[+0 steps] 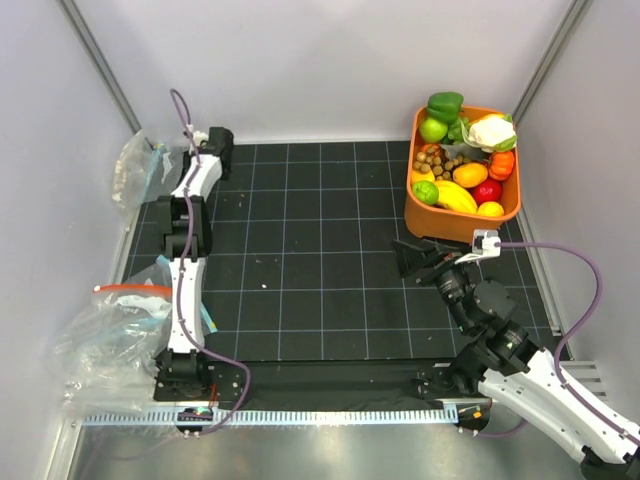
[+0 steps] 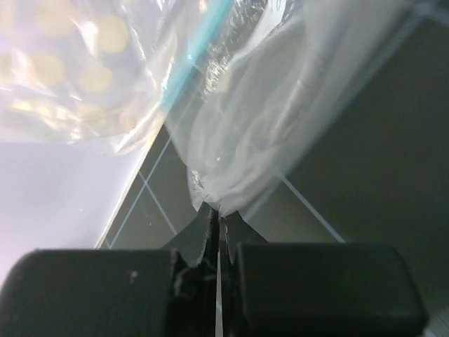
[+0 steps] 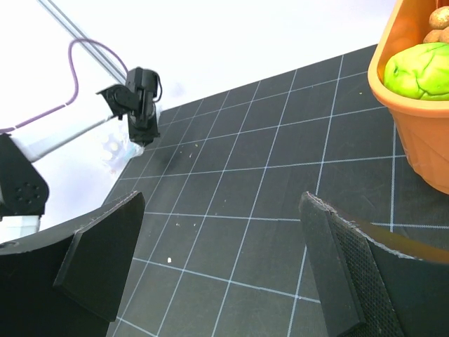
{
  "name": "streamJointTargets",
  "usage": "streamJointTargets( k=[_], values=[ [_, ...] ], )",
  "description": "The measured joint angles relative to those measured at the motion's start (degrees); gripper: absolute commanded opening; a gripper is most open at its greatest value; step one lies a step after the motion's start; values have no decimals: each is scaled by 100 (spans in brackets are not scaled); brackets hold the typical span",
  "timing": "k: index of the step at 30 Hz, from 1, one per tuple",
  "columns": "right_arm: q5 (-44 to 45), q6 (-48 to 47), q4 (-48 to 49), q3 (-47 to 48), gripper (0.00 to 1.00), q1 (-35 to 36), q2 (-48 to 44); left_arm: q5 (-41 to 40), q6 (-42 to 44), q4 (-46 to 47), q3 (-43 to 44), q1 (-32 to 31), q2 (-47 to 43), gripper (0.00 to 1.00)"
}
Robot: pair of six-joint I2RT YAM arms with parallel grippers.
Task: Place the food in the zip-top bag and seal the zipper
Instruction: Pick up the zipper food storage bag at the center of the board.
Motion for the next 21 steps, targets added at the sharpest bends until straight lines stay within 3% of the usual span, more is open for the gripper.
streamJointTargets(
  k=[7,14,21],
  values=[
    [109,-46,2,-42,100,0,85,289,-83,-63,-118,-1178,-931,0],
    [273,-151,0,-55,100,0,299,2208,-1095,-330,-791,-2221,-2688,0],
    [514,-245,-85,-55,100,0,275,5112,-2599,549,-3788,-1939,-5442,0]
  ],
)
